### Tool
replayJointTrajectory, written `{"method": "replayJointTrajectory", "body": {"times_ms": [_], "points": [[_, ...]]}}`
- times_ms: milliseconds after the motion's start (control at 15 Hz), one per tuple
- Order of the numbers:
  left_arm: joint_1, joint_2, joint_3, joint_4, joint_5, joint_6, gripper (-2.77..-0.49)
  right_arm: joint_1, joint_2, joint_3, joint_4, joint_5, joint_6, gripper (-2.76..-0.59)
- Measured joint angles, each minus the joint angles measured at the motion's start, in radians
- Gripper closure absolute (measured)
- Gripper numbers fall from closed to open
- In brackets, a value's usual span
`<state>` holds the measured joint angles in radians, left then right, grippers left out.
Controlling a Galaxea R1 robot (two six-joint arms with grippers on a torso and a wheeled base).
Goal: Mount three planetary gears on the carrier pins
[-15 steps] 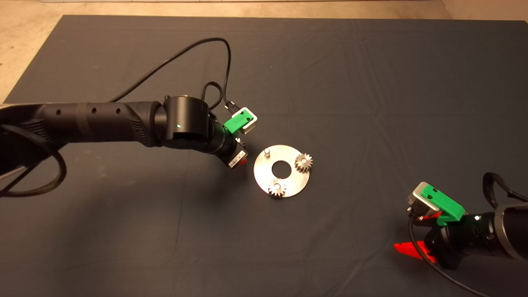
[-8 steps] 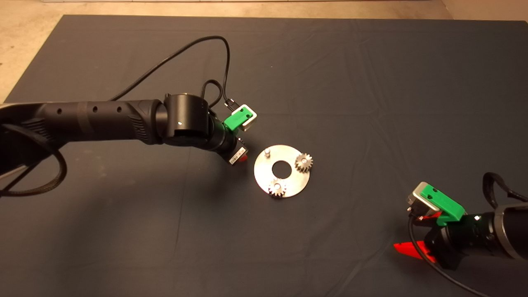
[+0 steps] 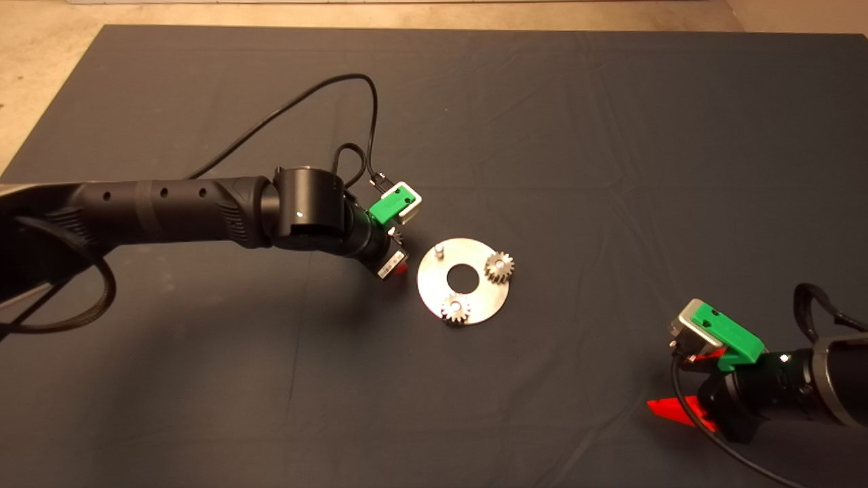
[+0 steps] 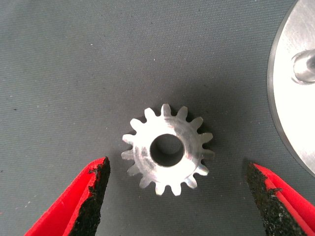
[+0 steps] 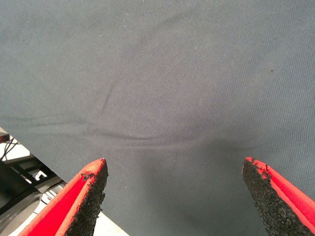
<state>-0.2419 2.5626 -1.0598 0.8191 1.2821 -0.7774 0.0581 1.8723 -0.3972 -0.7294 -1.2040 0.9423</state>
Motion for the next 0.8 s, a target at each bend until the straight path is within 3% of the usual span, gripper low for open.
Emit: {"method": "replayJointTrajectory", "body": {"times_ms": [800], "points": [[-0.005,0.018,-0.008,0.004,-0.001,0.001,-1.93,0.000,0.000,0.000,0.000,0.000,0.000,-2.02]]}}
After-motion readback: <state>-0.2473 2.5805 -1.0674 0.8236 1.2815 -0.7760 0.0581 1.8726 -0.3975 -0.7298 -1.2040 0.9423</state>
